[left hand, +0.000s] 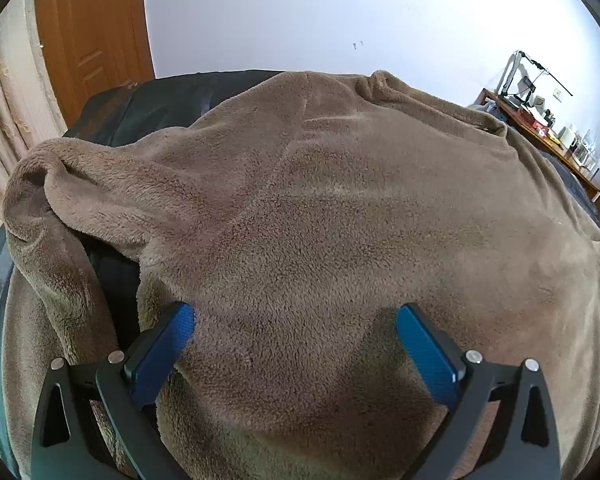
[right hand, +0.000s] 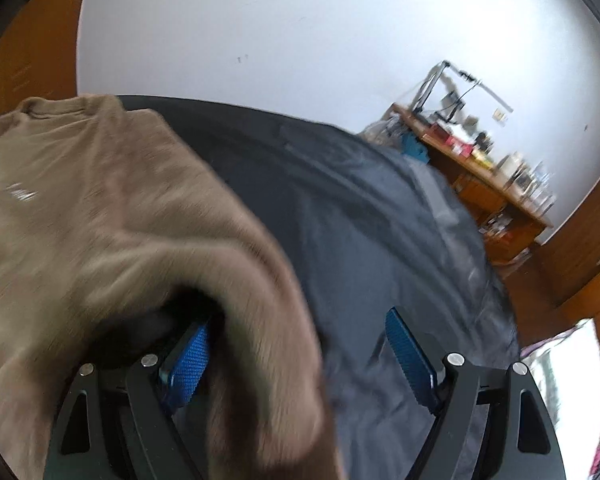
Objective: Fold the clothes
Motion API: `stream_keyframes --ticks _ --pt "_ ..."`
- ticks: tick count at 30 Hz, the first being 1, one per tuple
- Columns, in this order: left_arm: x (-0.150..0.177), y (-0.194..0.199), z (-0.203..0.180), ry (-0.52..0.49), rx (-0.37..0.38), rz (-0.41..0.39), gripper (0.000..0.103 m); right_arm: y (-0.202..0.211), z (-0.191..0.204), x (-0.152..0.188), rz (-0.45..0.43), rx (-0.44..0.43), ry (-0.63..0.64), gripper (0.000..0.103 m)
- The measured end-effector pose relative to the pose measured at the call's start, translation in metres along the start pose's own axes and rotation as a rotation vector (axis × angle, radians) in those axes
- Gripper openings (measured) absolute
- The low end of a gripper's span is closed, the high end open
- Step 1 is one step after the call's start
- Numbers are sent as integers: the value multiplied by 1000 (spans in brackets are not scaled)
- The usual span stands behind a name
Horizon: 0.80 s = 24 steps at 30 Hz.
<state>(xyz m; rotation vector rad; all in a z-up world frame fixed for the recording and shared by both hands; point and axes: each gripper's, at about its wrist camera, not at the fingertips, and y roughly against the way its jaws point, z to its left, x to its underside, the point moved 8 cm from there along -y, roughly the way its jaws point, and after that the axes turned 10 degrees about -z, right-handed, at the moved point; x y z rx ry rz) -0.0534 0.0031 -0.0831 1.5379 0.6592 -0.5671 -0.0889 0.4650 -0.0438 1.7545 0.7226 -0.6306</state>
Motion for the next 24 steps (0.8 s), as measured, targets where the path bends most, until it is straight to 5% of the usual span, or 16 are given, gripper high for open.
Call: stream_keyframes --ticks 8,14,17,24 --pt "1 1 -2 1 -1 1 102 48 34 -5 -78 -126 -35 85" --pt "1 1 -2 -5 -4 4 102 83 100 -1 -102 -404 -105 85" --pt "2 0 -4 -15 -13 6 102 94 138 17 -69 -497 -34 85" --pt "1 4 -1 18 9 0 102 116 187 64 -3 -533 89 85"
